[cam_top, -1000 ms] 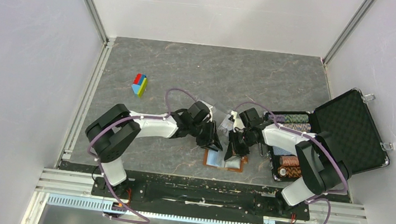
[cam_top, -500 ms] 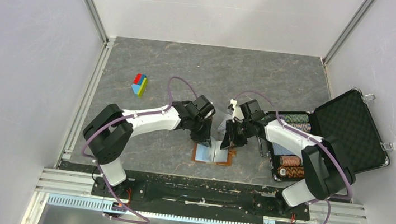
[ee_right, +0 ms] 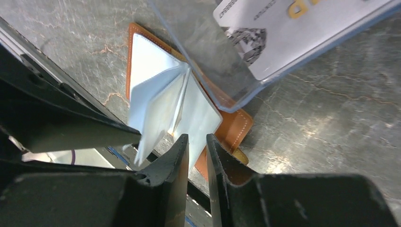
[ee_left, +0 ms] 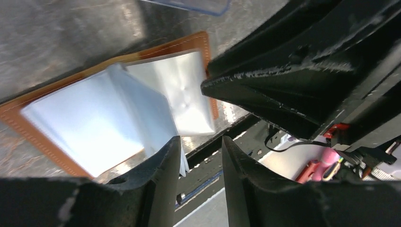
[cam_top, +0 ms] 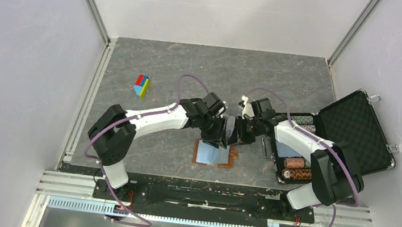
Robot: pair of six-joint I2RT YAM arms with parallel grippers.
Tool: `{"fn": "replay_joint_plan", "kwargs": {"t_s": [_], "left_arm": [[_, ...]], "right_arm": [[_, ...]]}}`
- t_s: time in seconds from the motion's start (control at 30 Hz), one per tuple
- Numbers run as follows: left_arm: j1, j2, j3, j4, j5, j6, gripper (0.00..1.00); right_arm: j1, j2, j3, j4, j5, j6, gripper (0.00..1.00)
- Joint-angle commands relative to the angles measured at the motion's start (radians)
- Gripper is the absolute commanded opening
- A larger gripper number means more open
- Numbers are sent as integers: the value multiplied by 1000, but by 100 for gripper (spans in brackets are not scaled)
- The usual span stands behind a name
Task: Put the credit cards into the card holder
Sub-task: Turn over the card slot in the card holder.
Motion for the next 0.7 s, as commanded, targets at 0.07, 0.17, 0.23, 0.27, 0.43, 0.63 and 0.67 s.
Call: {"fn": "replay_joint_plan", "kwargs": {"t_s": [0.07, 0.17, 0.23, 0.27, 0.43, 0.63, 0.67], "left_arm": [[-28, 104, 45, 107, 126, -11, 44], [-37, 153, 55, 137, 160, -24, 44], [-40, 172, 64, 158, 170, -31, 44], [-40, 181, 71, 160, 174, -34, 44], [-40, 216, 104, 152, 185, -23, 45], [-36, 193, 106, 159, 178, 4, 48], [-33, 181, 103, 171, 178, 6, 49]], "right_arm": [[-59, -48, -5, 9, -3, -2, 23], [-77, -52, 2, 2, 0, -10, 28], [-84, -52, 10, -7, 6, -19, 32], [-86, -52, 15, -11, 11, -24, 34], [-89, -41, 24, -17, 23, -37, 45], [-102, -23, 63, -29, 40, -57, 62], [-105, -21, 72, -31, 42, -59, 64]]}}
